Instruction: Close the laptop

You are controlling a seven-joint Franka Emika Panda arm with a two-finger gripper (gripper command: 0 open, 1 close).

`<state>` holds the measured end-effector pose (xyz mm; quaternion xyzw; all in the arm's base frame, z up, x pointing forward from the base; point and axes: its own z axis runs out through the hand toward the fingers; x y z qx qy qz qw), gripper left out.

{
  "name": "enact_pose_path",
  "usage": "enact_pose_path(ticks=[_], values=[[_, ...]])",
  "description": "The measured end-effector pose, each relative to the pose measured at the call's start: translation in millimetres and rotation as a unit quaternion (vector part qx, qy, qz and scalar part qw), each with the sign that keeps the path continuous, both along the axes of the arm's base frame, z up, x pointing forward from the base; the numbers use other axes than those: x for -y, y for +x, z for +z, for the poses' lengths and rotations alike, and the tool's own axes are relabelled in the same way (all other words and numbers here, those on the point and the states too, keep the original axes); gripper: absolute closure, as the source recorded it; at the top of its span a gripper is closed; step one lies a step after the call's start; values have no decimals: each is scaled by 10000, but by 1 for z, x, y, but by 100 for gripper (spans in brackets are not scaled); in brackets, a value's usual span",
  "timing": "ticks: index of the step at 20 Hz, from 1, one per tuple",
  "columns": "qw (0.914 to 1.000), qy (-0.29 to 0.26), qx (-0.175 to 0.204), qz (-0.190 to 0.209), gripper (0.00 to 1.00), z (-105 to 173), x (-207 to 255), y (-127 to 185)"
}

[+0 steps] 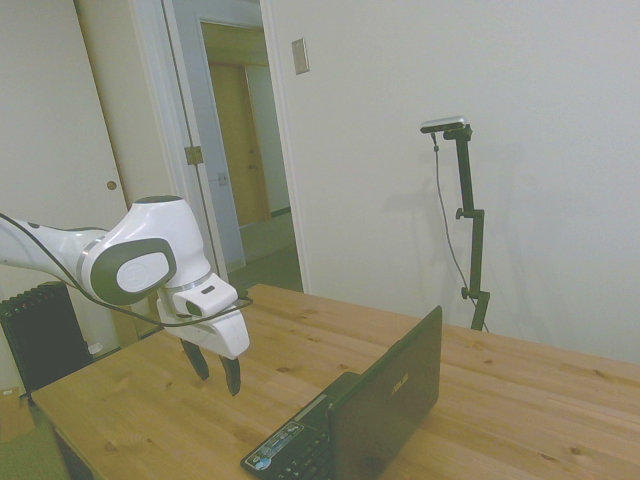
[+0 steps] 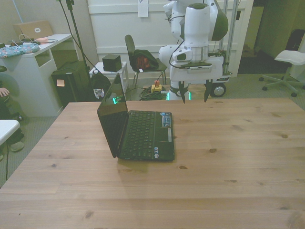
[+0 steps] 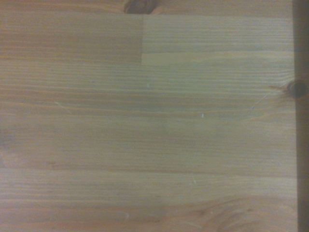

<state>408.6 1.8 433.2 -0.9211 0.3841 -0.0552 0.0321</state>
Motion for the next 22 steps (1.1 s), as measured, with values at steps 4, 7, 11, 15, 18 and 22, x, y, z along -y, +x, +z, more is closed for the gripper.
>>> enact_pose_path(ticks=[4, 7, 11, 15, 18, 22], values=[[9999, -43, 17, -145, 0, 15, 12, 6], [9988, -69, 86, -471, 0, 56, 49, 16], [9959, -298, 290, -805, 0, 113, 95, 22], [9907, -405, 513, -1196, 0, 172, 139, 16], [9853, -450, 657, -1512, 0, 201, 186, 13], [9809, -466, 528, -1813, 0, 199, 266, 9]])
